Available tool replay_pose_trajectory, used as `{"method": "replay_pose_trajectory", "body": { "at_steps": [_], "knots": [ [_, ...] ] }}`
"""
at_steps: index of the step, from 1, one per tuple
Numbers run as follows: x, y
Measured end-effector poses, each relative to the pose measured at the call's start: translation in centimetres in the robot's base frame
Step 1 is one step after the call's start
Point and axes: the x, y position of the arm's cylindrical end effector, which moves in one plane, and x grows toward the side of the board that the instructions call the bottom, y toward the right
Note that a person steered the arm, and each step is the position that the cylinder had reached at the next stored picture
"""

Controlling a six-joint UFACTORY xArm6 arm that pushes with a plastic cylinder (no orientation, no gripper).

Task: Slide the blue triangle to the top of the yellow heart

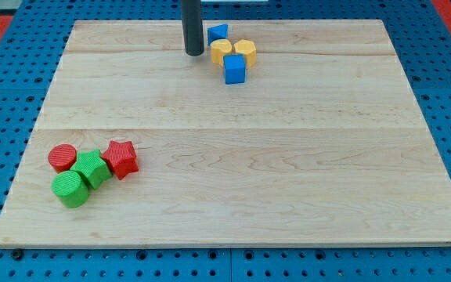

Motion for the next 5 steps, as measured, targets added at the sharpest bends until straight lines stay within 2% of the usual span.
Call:
{"method": "replay_pose_trajectory", "body": {
  "at_steps": [3,5],
  "knots": [
    [0.0,2.5],
    [0.0,-0.9]
  ]
}}
